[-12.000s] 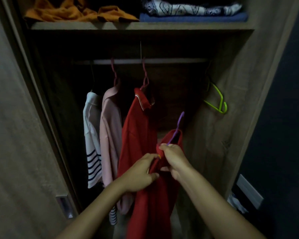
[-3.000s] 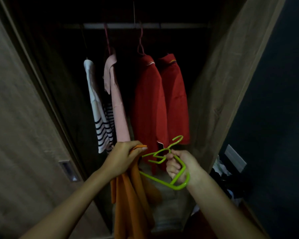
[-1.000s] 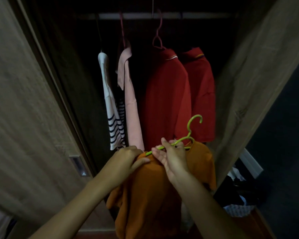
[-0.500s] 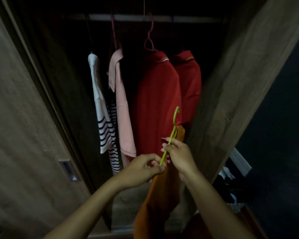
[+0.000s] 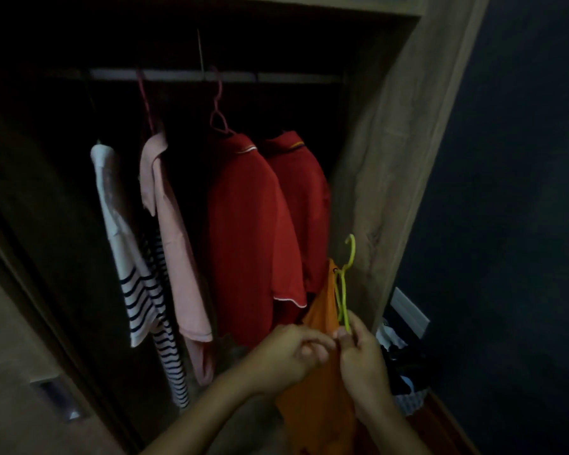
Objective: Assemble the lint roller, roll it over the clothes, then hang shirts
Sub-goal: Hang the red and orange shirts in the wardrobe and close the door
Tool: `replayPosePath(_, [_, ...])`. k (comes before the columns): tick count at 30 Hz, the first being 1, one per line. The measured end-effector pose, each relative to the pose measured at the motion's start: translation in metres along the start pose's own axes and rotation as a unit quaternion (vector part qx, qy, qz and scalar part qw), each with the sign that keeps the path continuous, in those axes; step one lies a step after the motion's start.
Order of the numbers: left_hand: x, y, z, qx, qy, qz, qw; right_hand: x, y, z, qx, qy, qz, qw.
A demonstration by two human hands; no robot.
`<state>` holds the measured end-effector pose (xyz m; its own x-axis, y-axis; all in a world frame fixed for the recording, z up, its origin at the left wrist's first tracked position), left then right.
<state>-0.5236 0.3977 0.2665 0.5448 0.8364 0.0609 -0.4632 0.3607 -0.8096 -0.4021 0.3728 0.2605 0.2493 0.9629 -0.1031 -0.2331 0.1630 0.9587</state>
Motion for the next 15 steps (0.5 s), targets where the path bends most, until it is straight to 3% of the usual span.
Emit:
replayPosePath(3, [0.024,-0.033,0.055,0.091,-0.139,-0.088,0.982,0.005,0.01,0.023,-0.102,-0.016,0.027,0.994])
replayPosePath(5, [0.043,-0.065,0.093,0.173,-0.234,-0.165,0.942,0.001,0.022,0.033,-0.153,-0.01,0.048,0.987])
replayPosePath(8, [0.087,-0.101,0.135,0.287,-0.312,-0.203,0.883,-0.003,0.044,0.046,-0.174,-0.008,0.066,0.982])
replayPosePath(11, [0.135,-0.126,0.161,0.406,-0.317,-0.181,0.838,0.002,0.068,0.063,-0.197,-0.037,0.078,0.977])
replayPosePath(15, [0.182,-0.115,0.176,0.555,-0.236,-0.073,0.794,0.011,0.109,0.073,-0.241,-0.034,0.129,0.961])
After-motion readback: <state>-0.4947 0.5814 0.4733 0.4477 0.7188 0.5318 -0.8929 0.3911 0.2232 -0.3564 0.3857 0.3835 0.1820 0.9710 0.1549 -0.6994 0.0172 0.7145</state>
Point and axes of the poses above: each hand's wrist, its own x-axis towards the middle knuckle, its own z-axis out of the back of the hand, y = z × x, the point moved 6 cm from there along x, towards the middle knuckle, and after that the axes turned 5 degrees about -x, right-handed, at the moved point
